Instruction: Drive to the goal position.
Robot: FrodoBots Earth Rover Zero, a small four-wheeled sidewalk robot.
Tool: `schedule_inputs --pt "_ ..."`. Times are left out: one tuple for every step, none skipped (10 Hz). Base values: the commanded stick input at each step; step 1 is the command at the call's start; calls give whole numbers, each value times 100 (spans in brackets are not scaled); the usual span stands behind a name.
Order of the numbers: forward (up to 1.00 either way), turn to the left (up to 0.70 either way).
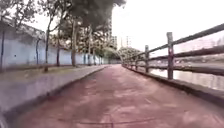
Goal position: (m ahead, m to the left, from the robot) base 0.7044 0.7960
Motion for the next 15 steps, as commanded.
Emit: schedule_inputs --pt "100 0" --pt "100 0" --pt "100 0" --pt "100 0" --pt "100 0" --pt "100 0" --pt "100 0" --pt "100 0" --pt "100 0" --pt "100 0" --pt "100 0" --pt "100 0" --pt "100 0" --pt "100 0" --pt "100 0"
